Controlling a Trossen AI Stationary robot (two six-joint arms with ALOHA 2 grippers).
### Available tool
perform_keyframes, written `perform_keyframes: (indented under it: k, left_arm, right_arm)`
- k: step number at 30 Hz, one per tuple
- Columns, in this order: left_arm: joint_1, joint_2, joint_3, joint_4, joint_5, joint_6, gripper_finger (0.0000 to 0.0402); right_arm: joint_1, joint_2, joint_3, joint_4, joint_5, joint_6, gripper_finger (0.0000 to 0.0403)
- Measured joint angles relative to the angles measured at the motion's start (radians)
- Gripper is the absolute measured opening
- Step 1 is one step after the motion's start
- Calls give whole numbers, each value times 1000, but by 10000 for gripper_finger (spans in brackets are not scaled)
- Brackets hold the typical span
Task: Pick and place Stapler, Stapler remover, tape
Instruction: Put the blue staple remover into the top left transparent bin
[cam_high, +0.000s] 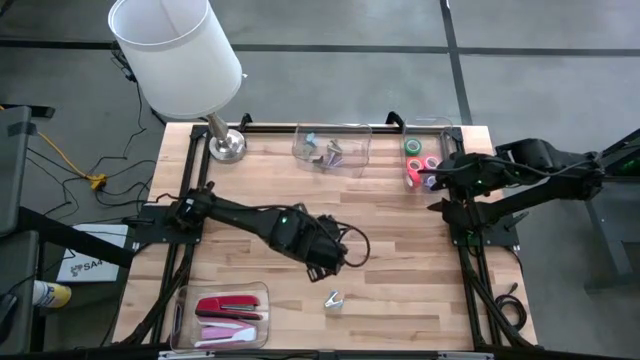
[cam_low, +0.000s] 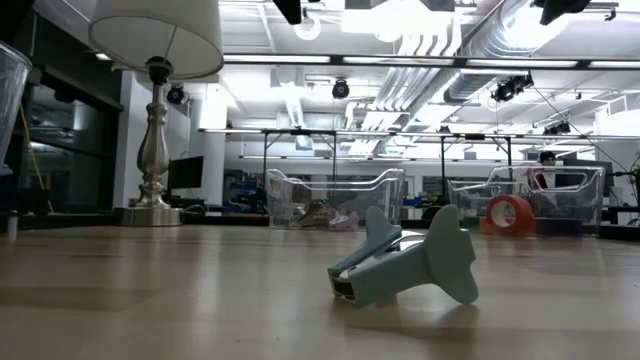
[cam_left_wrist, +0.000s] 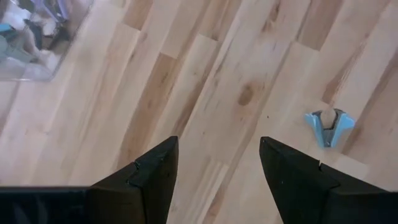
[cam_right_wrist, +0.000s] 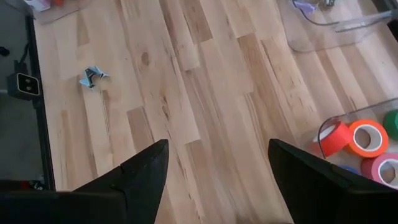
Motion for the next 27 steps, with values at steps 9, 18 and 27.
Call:
perform_keyframes:
  k: [9,18,27]
  left_arm:
    - [-38,-2,-99,-1,0,-68,220]
    - [-106,-2,-243,50,43,-180,220]
    - [-131,-5,-308,98,20,-206,220]
  right_arm:
    - [0,-19,0,-39,0,34,266]
    - [0,-25,0,-41,-7,35,267]
    - [0,-25,0,-41,-13,32,266]
